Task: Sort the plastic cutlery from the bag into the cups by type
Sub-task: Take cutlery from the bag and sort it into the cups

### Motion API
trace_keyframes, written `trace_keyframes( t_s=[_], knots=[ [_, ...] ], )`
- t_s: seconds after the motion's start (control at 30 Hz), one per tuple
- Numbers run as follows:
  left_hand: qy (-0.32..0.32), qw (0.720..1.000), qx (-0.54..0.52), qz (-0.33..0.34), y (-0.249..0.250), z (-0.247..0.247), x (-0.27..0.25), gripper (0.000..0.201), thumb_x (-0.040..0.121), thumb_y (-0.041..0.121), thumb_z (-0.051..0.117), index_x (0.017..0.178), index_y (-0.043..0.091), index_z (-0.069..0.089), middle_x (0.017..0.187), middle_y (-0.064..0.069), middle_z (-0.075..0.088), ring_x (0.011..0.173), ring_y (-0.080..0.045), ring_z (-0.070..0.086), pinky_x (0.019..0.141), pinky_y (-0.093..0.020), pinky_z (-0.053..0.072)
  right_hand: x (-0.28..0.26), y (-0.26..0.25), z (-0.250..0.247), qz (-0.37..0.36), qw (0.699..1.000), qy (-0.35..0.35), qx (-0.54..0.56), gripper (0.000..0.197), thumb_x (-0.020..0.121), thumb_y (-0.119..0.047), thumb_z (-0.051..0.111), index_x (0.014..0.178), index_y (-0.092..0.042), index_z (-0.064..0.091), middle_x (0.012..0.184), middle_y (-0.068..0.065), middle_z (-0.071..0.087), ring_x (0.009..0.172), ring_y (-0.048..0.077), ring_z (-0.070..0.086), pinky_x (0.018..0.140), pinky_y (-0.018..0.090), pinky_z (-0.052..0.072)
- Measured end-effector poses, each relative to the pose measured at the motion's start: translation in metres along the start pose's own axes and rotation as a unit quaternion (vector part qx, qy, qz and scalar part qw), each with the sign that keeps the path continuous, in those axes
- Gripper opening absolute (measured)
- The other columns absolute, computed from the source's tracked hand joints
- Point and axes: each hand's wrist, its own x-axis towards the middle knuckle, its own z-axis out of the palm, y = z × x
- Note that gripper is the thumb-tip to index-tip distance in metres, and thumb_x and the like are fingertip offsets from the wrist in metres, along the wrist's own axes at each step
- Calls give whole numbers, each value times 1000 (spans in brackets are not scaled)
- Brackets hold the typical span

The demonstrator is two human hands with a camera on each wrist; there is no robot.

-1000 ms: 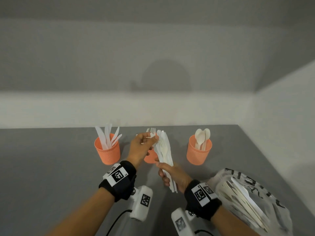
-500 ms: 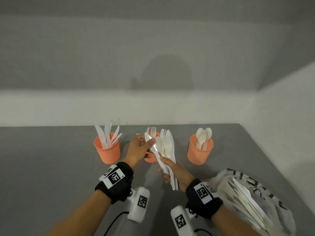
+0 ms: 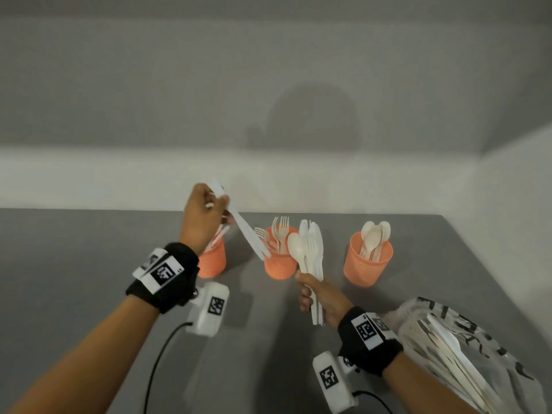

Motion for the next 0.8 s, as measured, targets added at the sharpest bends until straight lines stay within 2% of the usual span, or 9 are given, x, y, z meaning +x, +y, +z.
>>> trace_keyframes(
  t_s=[0.07, 0.13, 0.2, 0.27, 0.33, 0.43, 0.63, 0.73, 0.8],
  knots=[
    [49, 994, 72, 65, 6, -17, 19, 14, 92, 5, 48, 91, 13, 37, 99, -19, 62, 69, -26, 67, 59, -29, 58, 2, 1, -2, 6, 1000, 6, 2, 9, 92, -9, 47, 84, -13, 47, 47, -4, 36, 37, 6, 35, 42, 21, 39],
    [83, 974, 159, 135, 6, -31, 32, 22, 92, 8, 48, 112, 10, 38, 97, -12, 67, 74, -29, 65, 70, -41, 57, 4, 2, -1, 12, 1000, 1, -1, 11, 91, -8, 49, 82, -12, 46, 45, -4, 34, 35, 6, 33, 41, 21, 38],
    [96, 948, 243, 180, -1, -39, 39, 39, 93, 11, 48, 130, 13, 35, 94, -5, 65, 72, -25, 63, 76, -36, 51, 6, 3, 2, 17, 1000, -6, -12, 13, 90, -10, 53, 79, -12, 48, 42, -5, 34, 36, 6, 35, 43, 22, 41],
    [87, 928, 303, 196, -16, -44, 44, 46, 94, 12, 48, 137, 14, 32, 98, -10, 66, 76, -28, 64, 74, -34, 46, 8, 3, 5, 24, 999, -11, -28, 17, 89, -15, 57, 74, -12, 49, 40, -6, 34, 37, 6, 38, 46, 23, 44],
    [69, 917, 341, 193, -39, -47, 47, 45, 94, 11, 48, 137, 14, 35, 102, -17, 66, 79, -34, 65, 70, -34, 45, 9, 3, 8, 33, 999, -17, -34, 21, 89, -18, 57, 71, -12, 48, 38, -6, 33, 36, 6, 37, 45, 22, 45],
    [47, 927, 342, 145, -71, -46, 45, 43, 93, 9, 47, 135, 14, 38, 104, -20, 64, 83, -37, 63, 70, -36, 46, 10, 0, 10, 50, 998, -34, -26, 22, 92, -18, 53, 71, -14, 47, 37, -7, 32, 33, 4, 33, 41, 20, 40],
    [1, 931, 360, 56, -110, -36, 35, 34, 93, 5, 45, 126, 8, 51, 105, -23, 64, 94, -38, 61, 77, -38, 47, 11, -3, 11, 73, 995, -66, -30, 14, 94, -20, 44, 89, -16, 56, 45, -8, 36, 33, 2, 28, 38, 15, 30],
    [6, 887, 448, 111, -111, -34, 33, 37, 87, 5, 50, 123, -2, 55, 121, -25, 58, 110, -43, 51, 89, -47, 44, 11, -3, 11, 73, 993, -94, -25, 17, 95, -17, 40, 94, -16, 57, 43, -9, 35, 31, 2, 28, 37, 15, 30],
    [66, 880, 439, 172, -99, -26, 26, 41, 85, 14, 52, 123, -1, 55, 122, -23, 56, 107, -41, 50, 89, -46, 43, 11, -2, 9, 77, 990, -119, -8, 15, 94, -18, 41, 96, -15, 56, 42, -9, 34, 31, 2, 28, 37, 15, 31]
  ],
)
